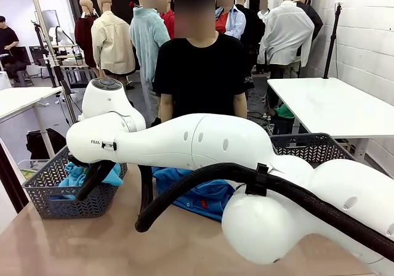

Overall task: Sort the tops and bottoms.
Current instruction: Sort the clothes according to human instructions.

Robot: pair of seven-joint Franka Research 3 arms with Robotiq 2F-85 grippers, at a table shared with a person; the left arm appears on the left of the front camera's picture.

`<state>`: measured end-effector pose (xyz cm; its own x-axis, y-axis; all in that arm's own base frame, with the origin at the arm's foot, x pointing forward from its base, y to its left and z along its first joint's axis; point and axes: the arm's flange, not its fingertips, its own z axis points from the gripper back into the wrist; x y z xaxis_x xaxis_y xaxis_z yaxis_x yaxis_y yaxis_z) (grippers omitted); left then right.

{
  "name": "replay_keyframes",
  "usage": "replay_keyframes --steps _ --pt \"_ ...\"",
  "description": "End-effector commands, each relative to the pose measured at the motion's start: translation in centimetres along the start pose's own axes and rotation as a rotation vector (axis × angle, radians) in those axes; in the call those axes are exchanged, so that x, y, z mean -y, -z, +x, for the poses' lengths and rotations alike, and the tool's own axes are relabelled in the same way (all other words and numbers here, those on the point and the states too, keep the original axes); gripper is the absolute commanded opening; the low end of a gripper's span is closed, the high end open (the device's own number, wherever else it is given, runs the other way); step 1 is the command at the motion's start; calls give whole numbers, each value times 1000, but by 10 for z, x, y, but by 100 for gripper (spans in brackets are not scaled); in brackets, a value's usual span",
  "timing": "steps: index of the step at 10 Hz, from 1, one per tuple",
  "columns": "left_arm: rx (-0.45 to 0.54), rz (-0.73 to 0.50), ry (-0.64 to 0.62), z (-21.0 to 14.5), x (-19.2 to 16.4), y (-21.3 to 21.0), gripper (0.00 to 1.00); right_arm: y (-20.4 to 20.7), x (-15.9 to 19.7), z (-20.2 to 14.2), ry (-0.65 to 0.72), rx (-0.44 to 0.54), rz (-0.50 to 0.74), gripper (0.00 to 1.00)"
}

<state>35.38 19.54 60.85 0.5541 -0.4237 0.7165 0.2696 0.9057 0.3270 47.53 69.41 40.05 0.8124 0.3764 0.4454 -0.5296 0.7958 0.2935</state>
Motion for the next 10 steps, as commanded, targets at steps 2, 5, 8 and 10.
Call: replay_keyframes --steps 2,5,8,10 --pt "-17 -2 6 1 -2 -1 100 60 -94 169 -75 32 -4 81" --pt "-17 -2 6 1 -2 -1 100 16 -99 158 -127 27 -53 100" --pt "-17 -2 6 1 -2 -1 100 -48 -92 136 -200 27 -87 100" --pt "-17 -2 6 1 -2 -1 100 -82 -90 124 -206 58 -151 100"
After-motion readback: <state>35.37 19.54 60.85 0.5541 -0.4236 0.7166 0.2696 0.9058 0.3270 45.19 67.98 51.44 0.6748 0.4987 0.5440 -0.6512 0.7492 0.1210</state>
